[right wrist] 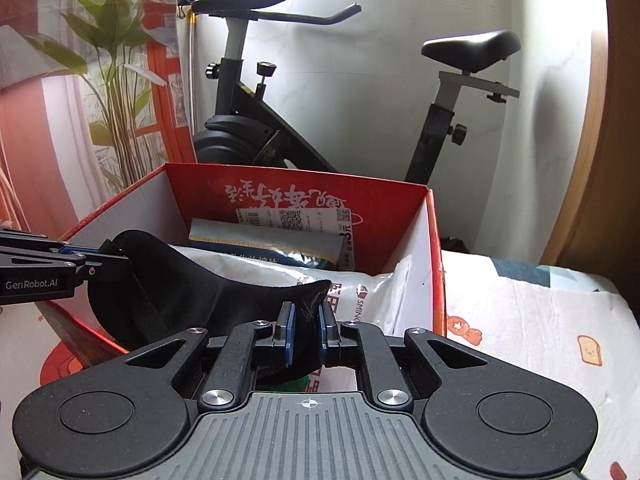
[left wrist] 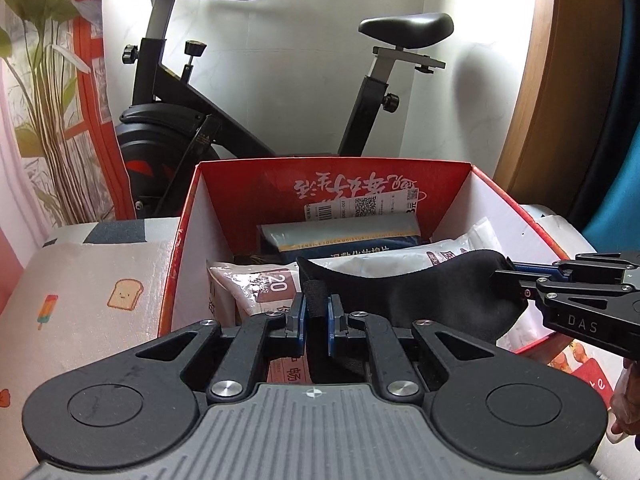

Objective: Organize soft objects
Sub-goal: 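Lower the black mask into the box and open both tools, then move both tools down toward the black glove in front of the box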

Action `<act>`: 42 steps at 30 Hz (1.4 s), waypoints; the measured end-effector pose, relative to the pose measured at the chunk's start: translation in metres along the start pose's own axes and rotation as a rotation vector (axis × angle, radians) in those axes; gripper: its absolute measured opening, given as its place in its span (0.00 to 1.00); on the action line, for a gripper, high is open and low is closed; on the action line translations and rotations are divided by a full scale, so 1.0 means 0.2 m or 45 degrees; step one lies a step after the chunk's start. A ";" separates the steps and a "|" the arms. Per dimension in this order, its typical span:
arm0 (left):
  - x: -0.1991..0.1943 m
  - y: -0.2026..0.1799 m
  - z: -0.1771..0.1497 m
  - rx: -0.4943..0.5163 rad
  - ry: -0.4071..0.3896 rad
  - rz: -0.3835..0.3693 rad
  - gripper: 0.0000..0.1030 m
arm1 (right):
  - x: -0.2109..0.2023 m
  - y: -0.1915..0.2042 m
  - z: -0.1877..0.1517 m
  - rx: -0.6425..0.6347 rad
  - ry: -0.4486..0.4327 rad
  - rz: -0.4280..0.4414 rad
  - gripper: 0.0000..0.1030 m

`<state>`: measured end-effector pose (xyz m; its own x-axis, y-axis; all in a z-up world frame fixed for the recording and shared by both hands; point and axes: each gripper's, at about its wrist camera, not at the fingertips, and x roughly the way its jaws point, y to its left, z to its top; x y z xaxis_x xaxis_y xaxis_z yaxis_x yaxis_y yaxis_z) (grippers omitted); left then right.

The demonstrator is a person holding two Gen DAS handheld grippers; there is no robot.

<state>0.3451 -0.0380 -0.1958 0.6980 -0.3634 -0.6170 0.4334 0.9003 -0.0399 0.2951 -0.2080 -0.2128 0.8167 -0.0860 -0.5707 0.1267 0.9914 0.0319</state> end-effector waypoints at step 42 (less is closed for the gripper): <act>-0.95 -0.01 -0.37 -0.138 -0.325 0.090 1.00 | -0.91 0.09 -0.23 0.097 -0.367 -0.123 1.00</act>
<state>0.1700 0.0466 -0.1359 0.8512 -0.3350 -0.4040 0.3246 0.9409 -0.0962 0.1235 -0.1704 -0.1470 0.9234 -0.2143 -0.3184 0.2440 0.9681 0.0563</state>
